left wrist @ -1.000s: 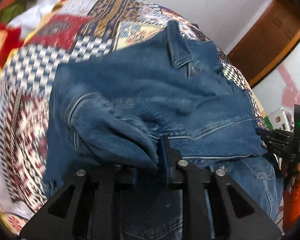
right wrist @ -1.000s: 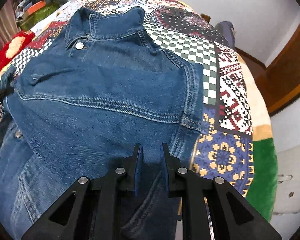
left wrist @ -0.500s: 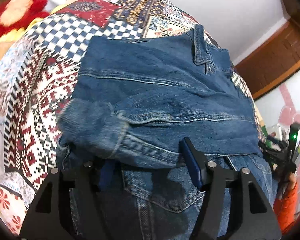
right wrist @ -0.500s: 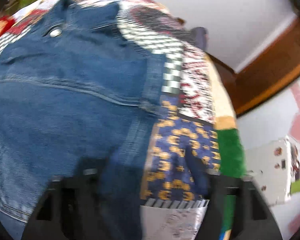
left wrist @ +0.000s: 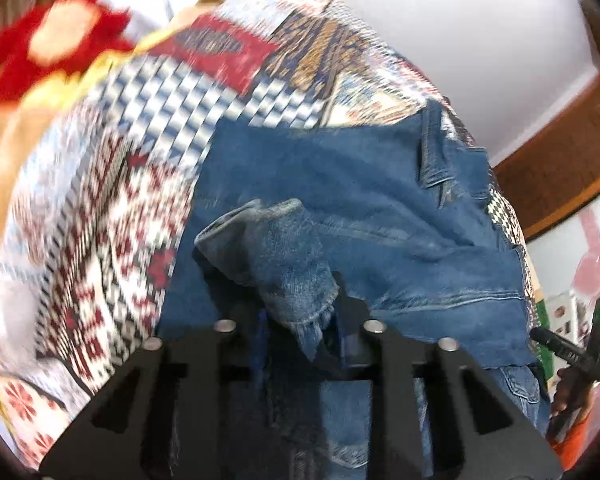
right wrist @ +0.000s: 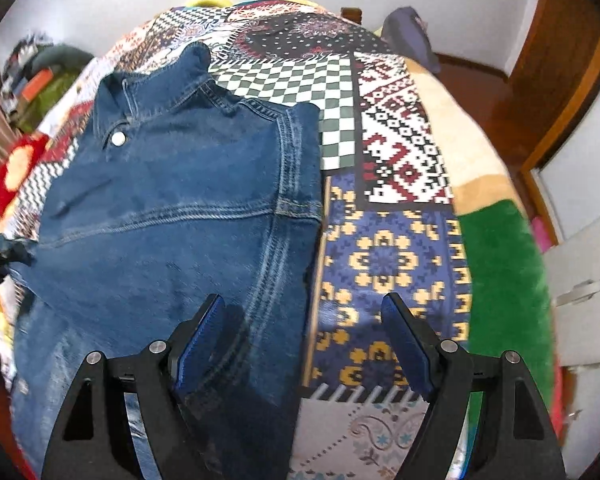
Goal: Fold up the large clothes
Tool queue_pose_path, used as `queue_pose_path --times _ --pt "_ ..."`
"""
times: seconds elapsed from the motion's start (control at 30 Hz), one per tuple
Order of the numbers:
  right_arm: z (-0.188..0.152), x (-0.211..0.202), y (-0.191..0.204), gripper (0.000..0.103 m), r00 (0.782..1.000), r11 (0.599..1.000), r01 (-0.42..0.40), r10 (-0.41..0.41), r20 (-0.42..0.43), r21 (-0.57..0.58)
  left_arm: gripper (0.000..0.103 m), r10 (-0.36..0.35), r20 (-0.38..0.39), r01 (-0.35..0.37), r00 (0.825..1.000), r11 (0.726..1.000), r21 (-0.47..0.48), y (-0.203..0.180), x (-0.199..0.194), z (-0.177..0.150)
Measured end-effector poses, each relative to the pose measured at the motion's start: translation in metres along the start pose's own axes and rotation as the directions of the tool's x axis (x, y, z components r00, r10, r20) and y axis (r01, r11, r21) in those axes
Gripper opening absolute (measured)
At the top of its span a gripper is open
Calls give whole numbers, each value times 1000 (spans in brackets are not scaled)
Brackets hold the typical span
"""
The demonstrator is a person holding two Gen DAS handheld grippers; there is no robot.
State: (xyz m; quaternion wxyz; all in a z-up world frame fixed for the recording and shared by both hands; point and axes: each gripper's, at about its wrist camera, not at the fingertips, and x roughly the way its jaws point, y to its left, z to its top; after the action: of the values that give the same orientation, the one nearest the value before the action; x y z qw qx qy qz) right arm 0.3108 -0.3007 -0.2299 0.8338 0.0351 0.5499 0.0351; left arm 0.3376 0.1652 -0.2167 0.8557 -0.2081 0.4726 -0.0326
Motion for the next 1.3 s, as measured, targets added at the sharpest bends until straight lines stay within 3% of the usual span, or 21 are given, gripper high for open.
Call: queue_pose_path --times 0.1,0.27,0.37,0.5,0.67,0.73,0.9,0.93,1.03,1.3 --pt "8 9 -1 78 999 999 -31 32 -17 31 22 11 83 -18 996 996 92 -28 -17 19" --pt "17 10 2 78 999 997 -53 53 -8 51 22 -91 251 40 964 979 202 -66 -62 49" --pt "19 5 6 78 998 998 -55 55 7 44 23 -118 285 51 951 971 232 -69 -68 59" --pt "20 5 11 78 999 998 -48 48 1 29 23 -50 221 -6 974 969 245 -54 -43 53" --pt "15 15 17 78 998 999 -39 40 -39 11 23 42 28 -47 999 983 179 -7 10 24" --pt "12 19 18 78 998 999 -36 36 -53 8 34 62 -27 -57 998 987 152 9 22 10" --pt "9 21 15 79 997 998 -47 49 -63 35 58 159 -68 -147 985 977 156 33 29 -22" --pt "9 21 14 79 997 998 -49 52 -65 40 65 169 -73 -156 983 975 155 36 28 -25" --pt "9 21 14 79 997 998 -50 52 -60 37 76 167 -63 -157 984 978 135 44 16 -29" --pt "20 11 17 79 999 999 -39 39 -12 0 77 170 0 -168 985 973 159 37 -13 -1"
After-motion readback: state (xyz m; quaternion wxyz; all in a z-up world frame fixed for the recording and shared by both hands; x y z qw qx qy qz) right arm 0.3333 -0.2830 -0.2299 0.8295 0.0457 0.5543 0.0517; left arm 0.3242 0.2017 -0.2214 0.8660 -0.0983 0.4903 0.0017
